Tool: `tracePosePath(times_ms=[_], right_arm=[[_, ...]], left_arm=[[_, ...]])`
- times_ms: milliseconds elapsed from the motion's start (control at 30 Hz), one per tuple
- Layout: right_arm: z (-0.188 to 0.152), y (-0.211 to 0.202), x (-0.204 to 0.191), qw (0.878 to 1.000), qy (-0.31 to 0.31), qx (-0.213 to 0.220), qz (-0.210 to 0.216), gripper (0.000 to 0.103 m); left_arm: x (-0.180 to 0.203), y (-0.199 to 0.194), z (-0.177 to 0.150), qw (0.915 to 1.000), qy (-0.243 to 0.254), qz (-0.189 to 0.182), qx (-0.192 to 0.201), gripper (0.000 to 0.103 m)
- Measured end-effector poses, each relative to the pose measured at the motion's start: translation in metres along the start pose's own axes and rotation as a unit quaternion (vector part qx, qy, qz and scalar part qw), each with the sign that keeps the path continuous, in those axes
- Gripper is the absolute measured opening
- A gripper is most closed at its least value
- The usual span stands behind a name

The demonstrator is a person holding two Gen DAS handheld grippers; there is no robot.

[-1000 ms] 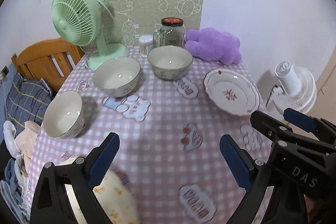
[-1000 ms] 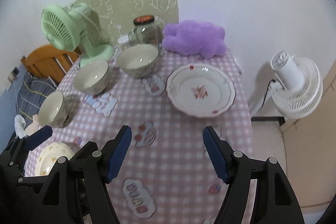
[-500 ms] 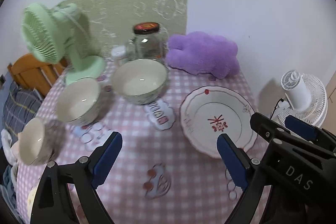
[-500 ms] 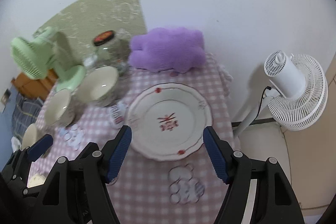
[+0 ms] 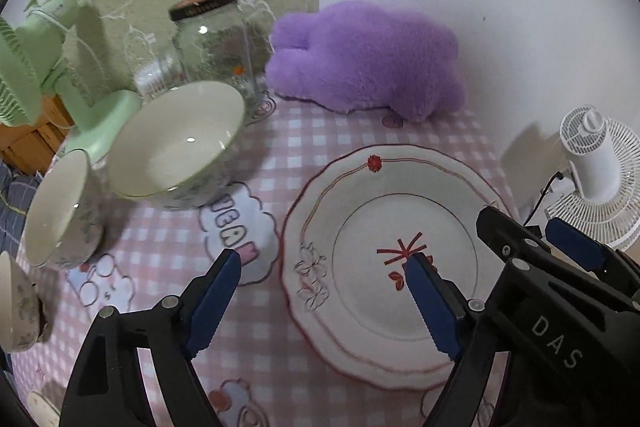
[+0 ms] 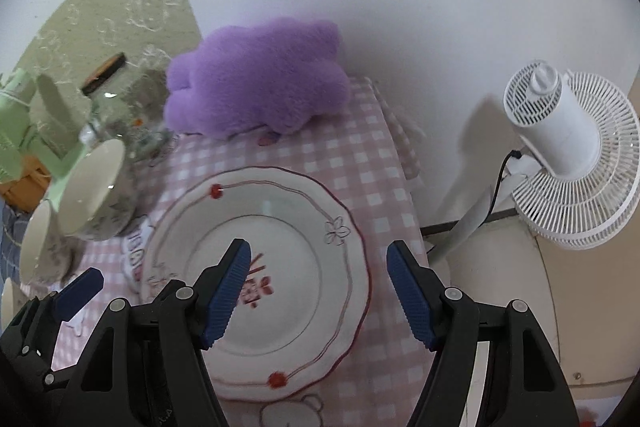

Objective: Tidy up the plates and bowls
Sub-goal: 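Reach both grippers to the white red-patterned plate and grasp its rim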

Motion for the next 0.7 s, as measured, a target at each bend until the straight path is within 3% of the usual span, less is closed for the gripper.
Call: tracePosePath(times_ms=[167,300,433,600,700], right_arm=[[0.0,0.021,0.003,1.0,0.0,-0.011,-0.004,0.074],[-0.004,0.033,0.001,1.0,0.0,-0.023,-0.003,0.073],[-0.008,0.041,-0.003,0.999,-0.001,-0.038,0.001,0.053],[-0.008,0.037,-0.002,0.999,-0.003,-0.037,-0.007,0.048],[-0.013,0.032,-0.007,0.999,-0.031,-0.038,-0.018,0.048]], left_arm=[[-0.001,0.02,0.0,0.9999,0.0,-0.004,-0.011,0.085],[0.0,0.032,-0.002,0.9996,-0.003,-0.017,-0.021,0.071],[0.0,0.034,-0.002,0.9996,0.004,0.0,-0.028,0.064],[-0.005,0.034,0.0,0.9994,-0.004,-0.008,-0.032,0.055],[-0.013,0.029,0.002,0.9988,-0.032,-0.022,-0.03,0.054]])
Point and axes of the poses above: each gripper's, at about its wrist camera, not at the fingertips, and y roughly the way its jaws point, x to its right, z to its top, the point moved 9 cm from there along y, roughly the way its jaws point, and after that the axes turned 12 degrees about -z, right-handed, at the moved point
